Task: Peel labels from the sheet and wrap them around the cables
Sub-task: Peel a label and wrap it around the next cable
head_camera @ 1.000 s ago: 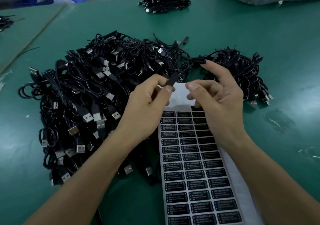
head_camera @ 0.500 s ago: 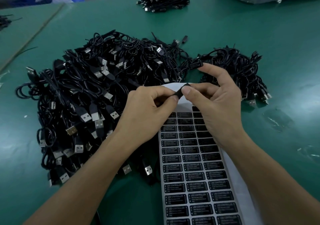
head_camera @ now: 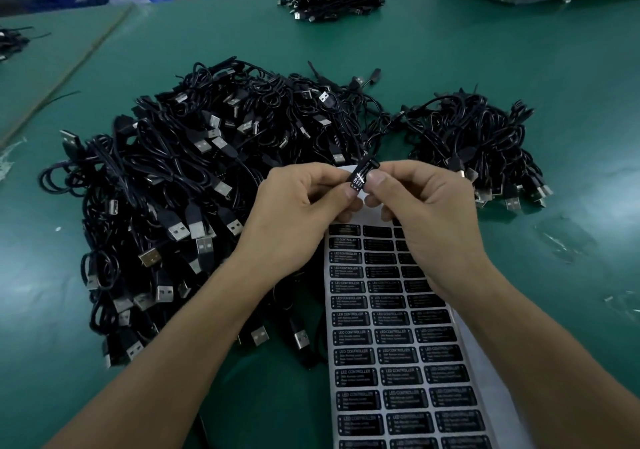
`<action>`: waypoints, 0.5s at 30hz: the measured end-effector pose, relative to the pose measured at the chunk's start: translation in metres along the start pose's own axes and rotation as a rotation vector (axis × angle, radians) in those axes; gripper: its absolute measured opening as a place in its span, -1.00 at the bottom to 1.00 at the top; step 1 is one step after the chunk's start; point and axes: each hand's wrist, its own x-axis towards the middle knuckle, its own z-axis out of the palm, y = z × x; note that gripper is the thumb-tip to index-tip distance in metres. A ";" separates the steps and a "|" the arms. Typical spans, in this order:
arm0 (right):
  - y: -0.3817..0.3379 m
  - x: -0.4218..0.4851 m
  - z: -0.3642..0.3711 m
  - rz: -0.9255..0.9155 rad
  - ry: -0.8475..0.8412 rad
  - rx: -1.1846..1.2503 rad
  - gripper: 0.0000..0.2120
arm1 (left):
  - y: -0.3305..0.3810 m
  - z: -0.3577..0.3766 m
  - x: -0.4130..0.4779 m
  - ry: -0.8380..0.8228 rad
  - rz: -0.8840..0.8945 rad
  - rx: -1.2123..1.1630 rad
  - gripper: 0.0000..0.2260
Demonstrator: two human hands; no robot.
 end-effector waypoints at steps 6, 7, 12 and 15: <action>0.000 0.000 0.000 -0.005 0.009 -0.008 -0.91 | 0.001 -0.002 0.000 -0.051 -0.001 -0.013 -0.86; 0.000 0.000 0.000 -0.002 0.014 -0.007 -0.92 | 0.001 -0.002 0.000 -0.055 -0.004 -0.011 -0.86; -0.001 0.000 0.000 0.010 0.030 -0.001 -0.93 | 0.000 -0.002 0.001 -0.063 -0.010 -0.008 -0.85; -0.001 0.001 0.000 0.009 0.031 -0.011 -0.94 | -0.001 -0.002 0.001 -0.059 -0.016 -0.005 -0.87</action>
